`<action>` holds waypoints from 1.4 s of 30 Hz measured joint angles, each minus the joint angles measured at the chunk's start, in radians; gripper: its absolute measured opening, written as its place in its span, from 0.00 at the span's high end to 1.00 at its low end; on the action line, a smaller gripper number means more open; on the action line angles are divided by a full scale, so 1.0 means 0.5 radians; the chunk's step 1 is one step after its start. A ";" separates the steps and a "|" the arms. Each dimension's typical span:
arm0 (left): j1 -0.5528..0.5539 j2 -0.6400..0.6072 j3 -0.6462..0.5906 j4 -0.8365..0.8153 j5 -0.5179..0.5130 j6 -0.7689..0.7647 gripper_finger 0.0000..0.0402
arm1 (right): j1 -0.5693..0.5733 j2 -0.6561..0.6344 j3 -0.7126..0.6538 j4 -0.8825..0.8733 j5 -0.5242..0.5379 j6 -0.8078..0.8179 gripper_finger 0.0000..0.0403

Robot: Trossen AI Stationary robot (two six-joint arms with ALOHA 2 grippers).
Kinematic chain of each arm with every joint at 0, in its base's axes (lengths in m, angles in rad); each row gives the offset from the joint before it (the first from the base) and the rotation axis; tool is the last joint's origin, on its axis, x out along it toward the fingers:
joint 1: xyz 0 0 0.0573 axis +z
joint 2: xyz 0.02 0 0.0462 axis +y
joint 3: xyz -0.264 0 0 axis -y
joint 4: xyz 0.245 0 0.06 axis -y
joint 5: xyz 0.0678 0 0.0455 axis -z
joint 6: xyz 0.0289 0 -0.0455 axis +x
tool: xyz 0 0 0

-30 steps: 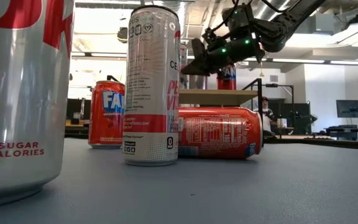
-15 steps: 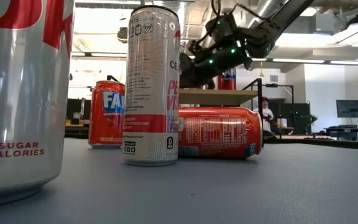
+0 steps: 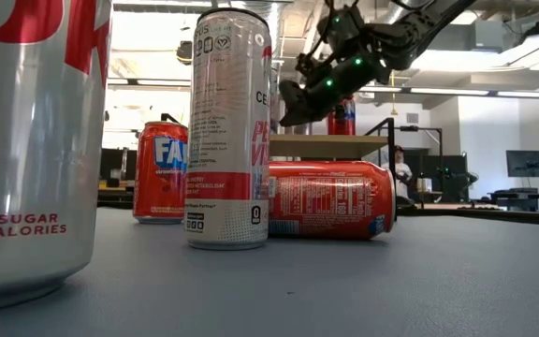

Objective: Place canned beverage on shelf
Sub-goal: Put the top right pink soda can on the shelf aligned with the other pink soda can

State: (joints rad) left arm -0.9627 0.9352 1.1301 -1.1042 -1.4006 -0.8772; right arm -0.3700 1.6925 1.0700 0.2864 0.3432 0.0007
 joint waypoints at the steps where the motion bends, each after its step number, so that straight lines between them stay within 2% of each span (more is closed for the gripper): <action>1: 0.000 0.000 0.000 0.000 0.000 -0.001 0.28 | -0.008 0.023 0.001 0.023 0.001 -0.003 1.00; 10: 0.000 0.001 0.000 0.006 -0.003 -0.014 0.28 | -0.035 0.090 0.002 0.122 -0.009 -0.002 1.00; 14: 0.000 0.001 0.000 0.006 -0.004 -0.014 0.28 | -0.034 0.087 0.002 0.158 -0.111 -0.002 1.00; 23: 0.000 0.001 0.000 0.007 -0.004 -0.037 0.28 | -0.033 0.088 0.001 0.166 -0.149 -0.022 1.00; 28: 0.001 0.001 0.000 0.007 0.005 -0.053 0.28 | -0.033 0.085 0.001 0.048 0.105 -0.003 1.00; 33: 0.000 0.001 0.000 0.006 0.005 -0.049 0.28 | -0.041 0.090 0.002 0.124 0.082 -0.002 1.00; 42: 0.000 0.001 0.000 0.005 0.001 -0.036 0.28 | -0.055 0.094 0.001 0.182 -0.081 -0.005 1.00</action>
State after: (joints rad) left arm -0.9627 0.9356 1.1301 -1.1019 -1.4002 -0.8951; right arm -0.3977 1.7397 1.0706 0.3776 0.3030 -0.0020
